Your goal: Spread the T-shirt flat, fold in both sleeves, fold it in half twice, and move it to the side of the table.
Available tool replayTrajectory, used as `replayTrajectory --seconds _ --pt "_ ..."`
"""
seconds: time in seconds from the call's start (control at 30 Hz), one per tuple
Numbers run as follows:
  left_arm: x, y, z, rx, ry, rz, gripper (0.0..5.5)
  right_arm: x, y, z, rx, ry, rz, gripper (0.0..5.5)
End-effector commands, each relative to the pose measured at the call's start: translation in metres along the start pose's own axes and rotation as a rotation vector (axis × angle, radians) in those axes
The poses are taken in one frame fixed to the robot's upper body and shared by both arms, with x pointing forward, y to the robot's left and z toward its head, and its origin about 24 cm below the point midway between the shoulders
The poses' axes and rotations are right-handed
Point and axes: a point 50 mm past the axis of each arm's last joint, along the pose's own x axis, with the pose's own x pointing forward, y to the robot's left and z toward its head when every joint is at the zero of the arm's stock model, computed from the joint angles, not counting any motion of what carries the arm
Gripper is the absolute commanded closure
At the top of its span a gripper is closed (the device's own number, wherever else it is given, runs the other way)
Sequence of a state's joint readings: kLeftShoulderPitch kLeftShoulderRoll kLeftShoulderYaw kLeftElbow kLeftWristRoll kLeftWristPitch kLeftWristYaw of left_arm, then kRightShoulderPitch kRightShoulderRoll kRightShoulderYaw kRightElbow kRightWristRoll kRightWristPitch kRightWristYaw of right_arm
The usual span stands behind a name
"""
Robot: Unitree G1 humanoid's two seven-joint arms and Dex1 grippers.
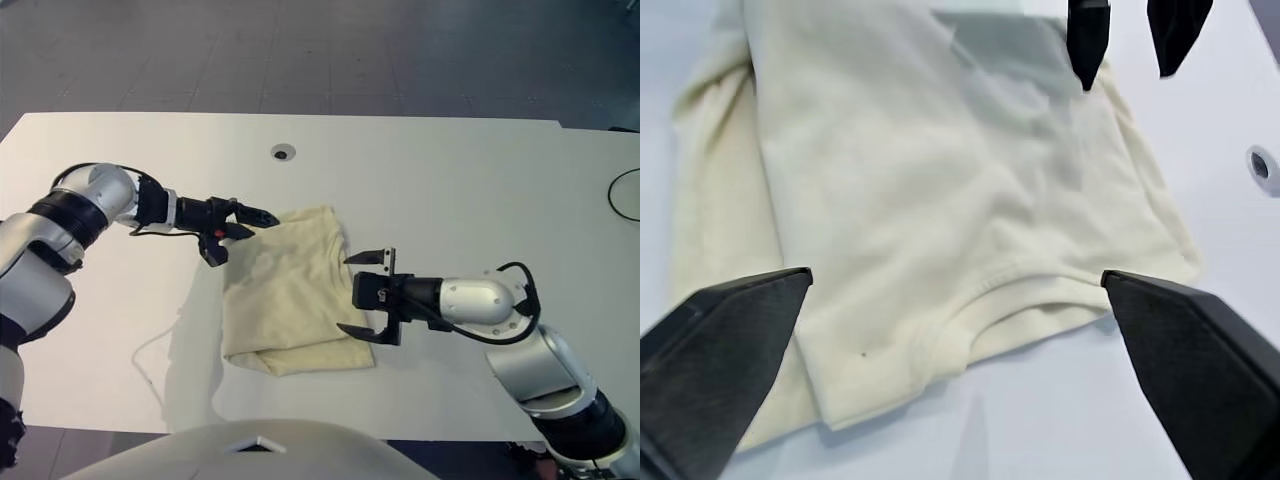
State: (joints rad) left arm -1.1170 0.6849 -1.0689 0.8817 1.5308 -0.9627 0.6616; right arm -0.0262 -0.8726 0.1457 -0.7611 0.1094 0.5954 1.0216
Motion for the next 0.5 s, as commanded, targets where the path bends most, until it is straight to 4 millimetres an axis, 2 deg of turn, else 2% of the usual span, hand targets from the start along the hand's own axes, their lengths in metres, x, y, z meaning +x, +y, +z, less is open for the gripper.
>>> replayTrajectory --seconds 0.03,0.33,0.5 --pt "-0.019 0.013 -0.024 0.072 0.084 0.019 0.10 -0.006 -0.015 0.010 -0.079 -0.025 -0.067 0.13" --pt "-0.034 0.025 -0.040 0.082 0.162 0.063 0.10 0.025 -0.027 -0.026 -0.217 0.060 -0.084 0.13" --pt "-0.033 0.013 -0.021 -0.057 0.096 0.063 0.10 0.037 -0.031 -0.039 -0.260 0.086 -0.071 0.13"
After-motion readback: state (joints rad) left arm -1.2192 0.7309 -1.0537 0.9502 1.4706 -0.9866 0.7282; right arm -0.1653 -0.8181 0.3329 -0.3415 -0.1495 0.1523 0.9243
